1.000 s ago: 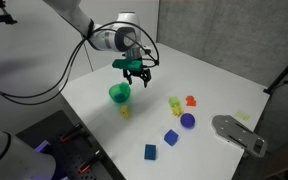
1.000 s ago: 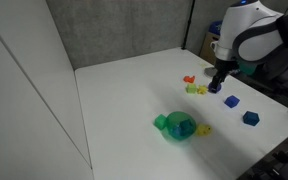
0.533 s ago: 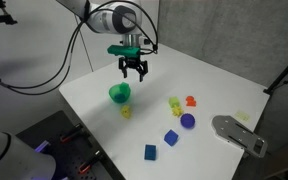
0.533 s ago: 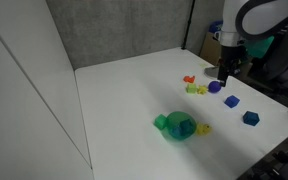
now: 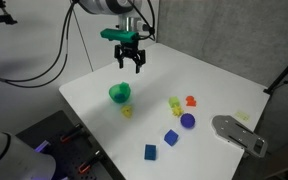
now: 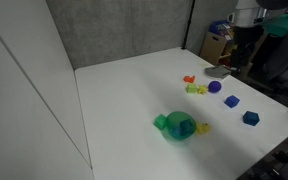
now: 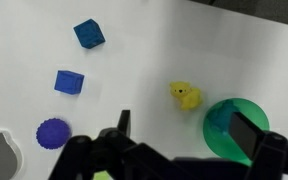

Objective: Remove the yellow toy from the green bowl and put it on the table

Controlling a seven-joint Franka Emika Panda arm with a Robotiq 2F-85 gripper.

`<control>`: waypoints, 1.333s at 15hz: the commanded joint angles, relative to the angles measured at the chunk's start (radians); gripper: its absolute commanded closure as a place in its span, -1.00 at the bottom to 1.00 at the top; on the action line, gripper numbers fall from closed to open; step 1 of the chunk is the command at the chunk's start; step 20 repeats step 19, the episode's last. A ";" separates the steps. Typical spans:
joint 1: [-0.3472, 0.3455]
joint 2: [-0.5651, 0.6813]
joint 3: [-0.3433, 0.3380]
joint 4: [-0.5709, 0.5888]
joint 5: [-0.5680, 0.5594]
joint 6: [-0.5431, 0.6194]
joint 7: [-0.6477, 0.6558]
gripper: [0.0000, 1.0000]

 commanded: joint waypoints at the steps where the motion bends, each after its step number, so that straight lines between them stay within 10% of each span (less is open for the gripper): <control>1: -0.025 -0.151 0.011 -0.097 0.057 0.017 0.014 -1.00; 11: -0.045 -0.458 0.004 -0.209 0.083 -0.047 0.045 -1.00; 20: -0.047 -0.490 0.005 -0.204 0.140 -0.058 0.047 -1.00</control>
